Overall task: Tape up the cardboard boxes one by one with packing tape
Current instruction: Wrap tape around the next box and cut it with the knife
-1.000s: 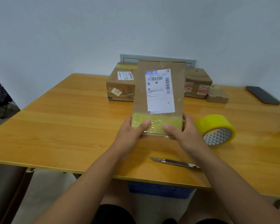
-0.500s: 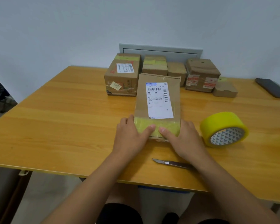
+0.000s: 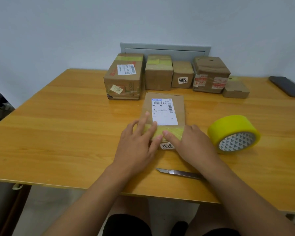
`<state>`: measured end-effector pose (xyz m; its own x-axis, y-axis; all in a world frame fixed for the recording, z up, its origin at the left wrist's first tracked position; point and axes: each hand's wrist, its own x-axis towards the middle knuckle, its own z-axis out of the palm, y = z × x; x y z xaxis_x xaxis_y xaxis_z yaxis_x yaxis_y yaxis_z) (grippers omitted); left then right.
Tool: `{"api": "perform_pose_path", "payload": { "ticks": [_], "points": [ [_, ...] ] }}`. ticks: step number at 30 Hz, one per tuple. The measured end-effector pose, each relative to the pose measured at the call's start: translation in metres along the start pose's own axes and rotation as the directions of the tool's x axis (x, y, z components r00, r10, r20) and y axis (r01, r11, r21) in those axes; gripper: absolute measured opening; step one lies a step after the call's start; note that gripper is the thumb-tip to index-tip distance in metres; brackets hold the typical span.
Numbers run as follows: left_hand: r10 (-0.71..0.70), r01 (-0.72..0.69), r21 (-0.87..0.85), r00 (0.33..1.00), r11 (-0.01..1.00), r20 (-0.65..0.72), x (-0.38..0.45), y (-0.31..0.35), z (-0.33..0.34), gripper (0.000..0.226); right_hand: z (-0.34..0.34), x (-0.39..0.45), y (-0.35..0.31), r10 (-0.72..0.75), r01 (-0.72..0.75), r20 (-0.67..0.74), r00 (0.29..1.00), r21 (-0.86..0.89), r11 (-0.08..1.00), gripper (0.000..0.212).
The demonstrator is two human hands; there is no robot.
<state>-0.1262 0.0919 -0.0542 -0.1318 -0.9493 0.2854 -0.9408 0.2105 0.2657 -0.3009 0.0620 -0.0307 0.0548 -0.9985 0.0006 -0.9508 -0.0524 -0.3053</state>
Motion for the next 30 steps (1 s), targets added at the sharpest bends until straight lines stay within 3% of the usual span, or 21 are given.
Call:
{"api": "perform_pose_path", "payload": {
  "ticks": [4, 6, 8, 11, 15, 18, 23, 30],
  "points": [
    [0.205, -0.205, 0.002, 0.978, 0.979, 0.039, 0.0, -0.009, 0.0, 0.059, -0.005, -0.007, -0.004, -0.045, 0.043, -0.035, 0.998, -0.05, 0.998, 0.085],
    [0.226, -0.227, 0.017, 0.973, 0.974, 0.039, 0.003, -0.013, 0.0, 0.058, -0.009, -0.012, -0.006, -0.201, 0.197, -0.041, 0.979, -0.093, 0.976, 0.073],
    [0.232, -0.233, 0.037, 0.972, 0.972, 0.034, 0.004, -0.013, 0.0, 0.058, -0.012, -0.017, -0.004, -0.387, 0.391, 0.055, 0.92, -0.118, 0.913, 0.063],
    [0.263, -0.263, 0.071, 0.965, 0.962, 0.013, 0.006, -0.011, 0.004, 0.057, -0.009, -0.021, 0.001, -0.473, 0.502, 0.175, 0.864, -0.208, 0.84, 0.069],
    [0.321, -0.319, 0.108, 0.947, 0.941, 0.004, 0.008, -0.015, 0.006, 0.055, -0.008, -0.017, 0.004, -0.481, 0.518, 0.198, 0.854, -0.235, 0.822, 0.058],
    [0.323, -0.322, 0.102, 0.946, 0.941, 0.004, 0.01, -0.016, 0.004, 0.055, -0.009, -0.012, 0.006, -0.503, 0.538, 0.196, 0.842, -0.227, 0.812, 0.06],
    [0.303, -0.305, 0.078, 0.952, 0.949, 0.039, 0.01, -0.012, 0.001, 0.057, -0.003, -0.028, -0.001, -0.44, 0.451, 0.107, 0.892, -0.288, 0.845, 0.064],
    [0.17, -0.168, -0.027, 0.977, 0.985, 0.131, 0.008, -0.006, 0.0, 0.055, 0.0, -0.029, -0.007, -0.395, 0.39, 0.033, 0.918, -0.257, 0.884, 0.061]
  ]
}}
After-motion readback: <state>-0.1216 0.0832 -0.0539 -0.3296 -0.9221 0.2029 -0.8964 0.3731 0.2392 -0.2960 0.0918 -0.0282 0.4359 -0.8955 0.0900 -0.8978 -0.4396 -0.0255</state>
